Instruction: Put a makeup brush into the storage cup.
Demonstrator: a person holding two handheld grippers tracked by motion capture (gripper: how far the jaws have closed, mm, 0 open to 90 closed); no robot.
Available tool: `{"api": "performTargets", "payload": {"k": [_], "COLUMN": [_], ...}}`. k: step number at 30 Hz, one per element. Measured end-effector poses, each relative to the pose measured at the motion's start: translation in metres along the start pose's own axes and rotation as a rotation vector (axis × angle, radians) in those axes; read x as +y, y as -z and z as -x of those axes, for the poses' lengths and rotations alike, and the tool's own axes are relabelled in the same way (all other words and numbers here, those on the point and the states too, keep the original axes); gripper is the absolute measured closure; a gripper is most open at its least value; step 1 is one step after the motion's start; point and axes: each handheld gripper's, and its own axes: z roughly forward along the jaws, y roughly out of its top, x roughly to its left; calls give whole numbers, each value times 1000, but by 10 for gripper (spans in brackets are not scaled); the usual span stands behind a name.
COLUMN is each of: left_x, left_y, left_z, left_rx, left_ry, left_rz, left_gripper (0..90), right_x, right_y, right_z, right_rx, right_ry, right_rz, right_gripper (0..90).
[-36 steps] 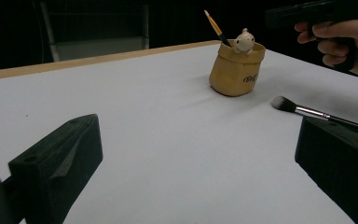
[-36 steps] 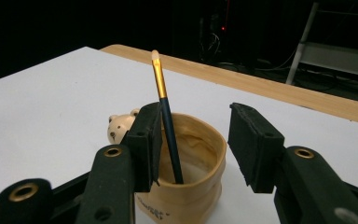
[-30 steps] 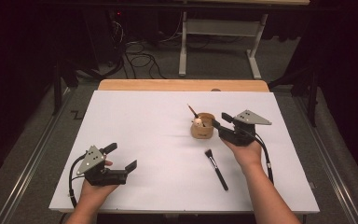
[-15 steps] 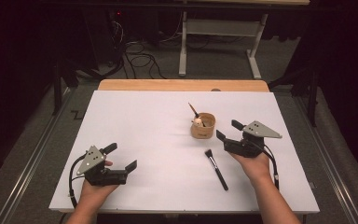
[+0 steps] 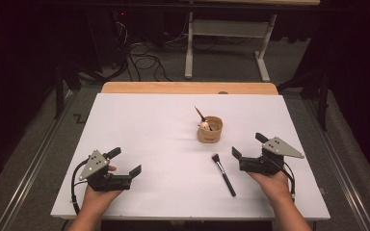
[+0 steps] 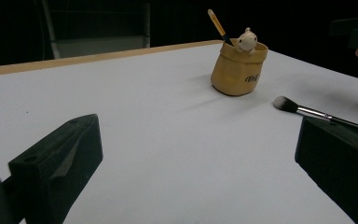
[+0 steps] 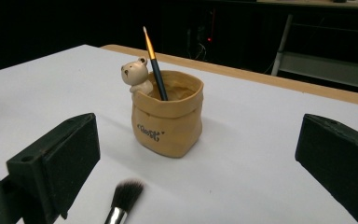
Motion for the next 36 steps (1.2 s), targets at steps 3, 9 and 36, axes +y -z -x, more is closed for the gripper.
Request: {"api": "performTargets", "payload": {"k": [3, 9, 36], "left_x": [0, 0, -1], "left_y": [0, 0, 0], "left_z": [-1, -1, 1], "left_rx": [-1, -3, -14], "left_ry": [-2, -1, 13], "left_rz": [-5, -2, 4], "left_gripper": [15, 14, 2], "right_x": [-5, -11, -35], "right_y": [8, 20, 31], "right_z": [0, -2, 1], "right_rx": [3, 4, -45], "right_ry": [-4, -10, -3], "right_rz": [7, 0, -196], "right_gripper": [4, 5, 13]}}
